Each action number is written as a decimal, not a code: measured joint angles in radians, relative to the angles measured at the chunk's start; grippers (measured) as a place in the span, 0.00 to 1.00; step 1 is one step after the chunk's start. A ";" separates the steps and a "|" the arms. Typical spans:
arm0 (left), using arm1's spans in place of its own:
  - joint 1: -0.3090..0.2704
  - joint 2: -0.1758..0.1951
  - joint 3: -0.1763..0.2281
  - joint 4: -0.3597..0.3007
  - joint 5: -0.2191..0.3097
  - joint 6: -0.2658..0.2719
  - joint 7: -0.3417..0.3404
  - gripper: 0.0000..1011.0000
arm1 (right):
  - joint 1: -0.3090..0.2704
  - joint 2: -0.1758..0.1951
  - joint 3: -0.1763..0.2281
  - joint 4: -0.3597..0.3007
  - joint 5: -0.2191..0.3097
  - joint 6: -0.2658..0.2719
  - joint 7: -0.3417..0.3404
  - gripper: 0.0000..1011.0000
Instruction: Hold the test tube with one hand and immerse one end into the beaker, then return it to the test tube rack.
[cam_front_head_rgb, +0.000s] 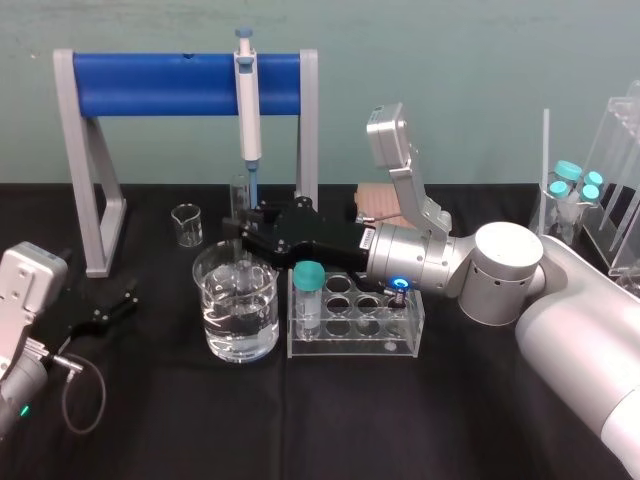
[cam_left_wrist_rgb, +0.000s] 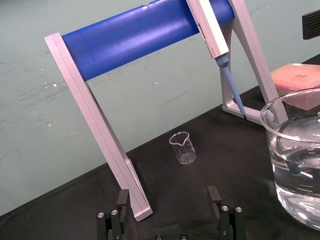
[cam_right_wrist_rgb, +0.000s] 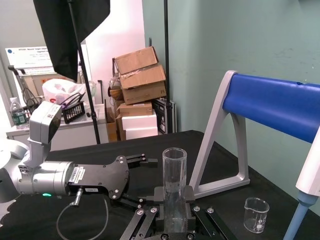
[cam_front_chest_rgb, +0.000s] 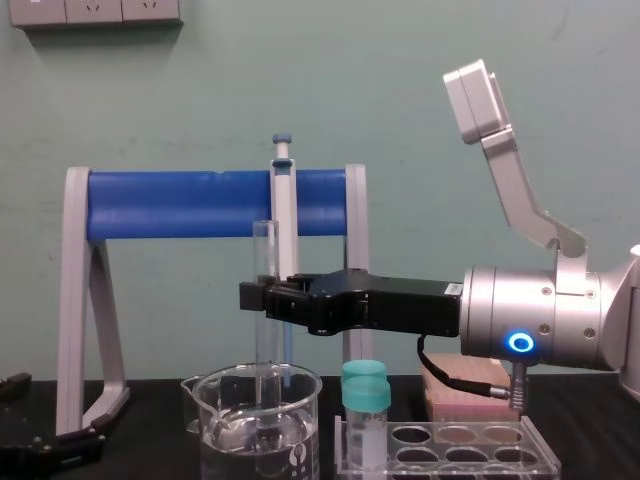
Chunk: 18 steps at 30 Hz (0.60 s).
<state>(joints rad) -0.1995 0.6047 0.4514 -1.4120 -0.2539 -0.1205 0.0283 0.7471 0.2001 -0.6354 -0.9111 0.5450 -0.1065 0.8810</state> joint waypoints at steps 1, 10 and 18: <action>0.000 0.000 0.000 0.000 0.000 0.000 0.000 0.99 | 0.000 0.000 0.000 0.001 0.000 0.000 0.000 0.22; 0.000 0.000 0.000 0.000 0.000 0.000 0.000 0.99 | 0.002 -0.002 0.001 0.004 0.001 -0.001 0.000 0.22; 0.000 0.000 0.000 0.000 0.000 0.000 0.000 0.99 | 0.002 -0.002 0.002 0.004 0.001 -0.002 0.000 0.22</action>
<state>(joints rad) -0.1995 0.6047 0.4514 -1.4120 -0.2539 -0.1205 0.0283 0.7494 0.1978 -0.6339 -0.9068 0.5460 -0.1088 0.8811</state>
